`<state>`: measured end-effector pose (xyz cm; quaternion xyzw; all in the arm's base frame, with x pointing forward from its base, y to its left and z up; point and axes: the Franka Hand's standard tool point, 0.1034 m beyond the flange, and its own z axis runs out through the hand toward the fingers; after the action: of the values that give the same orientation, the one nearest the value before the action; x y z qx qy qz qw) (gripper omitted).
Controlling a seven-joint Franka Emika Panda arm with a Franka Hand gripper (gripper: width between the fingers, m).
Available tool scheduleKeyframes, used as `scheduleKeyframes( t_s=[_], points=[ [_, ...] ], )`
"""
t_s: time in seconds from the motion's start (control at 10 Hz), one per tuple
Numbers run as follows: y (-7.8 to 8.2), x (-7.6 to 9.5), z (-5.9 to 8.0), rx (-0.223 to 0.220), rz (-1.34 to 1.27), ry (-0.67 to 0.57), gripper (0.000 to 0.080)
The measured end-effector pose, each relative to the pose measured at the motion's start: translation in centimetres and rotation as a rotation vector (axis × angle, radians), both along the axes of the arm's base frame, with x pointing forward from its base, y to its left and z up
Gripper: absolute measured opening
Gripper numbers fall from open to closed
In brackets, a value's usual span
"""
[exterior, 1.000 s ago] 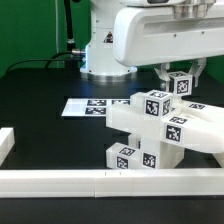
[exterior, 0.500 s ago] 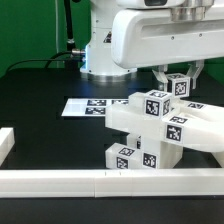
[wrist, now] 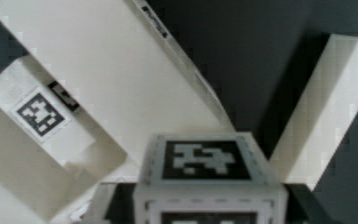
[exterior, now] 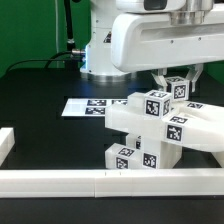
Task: Assemble chair
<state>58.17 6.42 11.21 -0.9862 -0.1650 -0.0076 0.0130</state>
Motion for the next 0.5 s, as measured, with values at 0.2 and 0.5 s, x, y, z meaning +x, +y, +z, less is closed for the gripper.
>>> scheduleKeyframes(
  t_s=[0.2,0.5],
  points=[
    [0.00,0.00,0.00,0.000,0.000,0.000,0.0268],
    [0.00,0.00,0.00,0.000,-0.002,0.000,0.0268]
  ],
)
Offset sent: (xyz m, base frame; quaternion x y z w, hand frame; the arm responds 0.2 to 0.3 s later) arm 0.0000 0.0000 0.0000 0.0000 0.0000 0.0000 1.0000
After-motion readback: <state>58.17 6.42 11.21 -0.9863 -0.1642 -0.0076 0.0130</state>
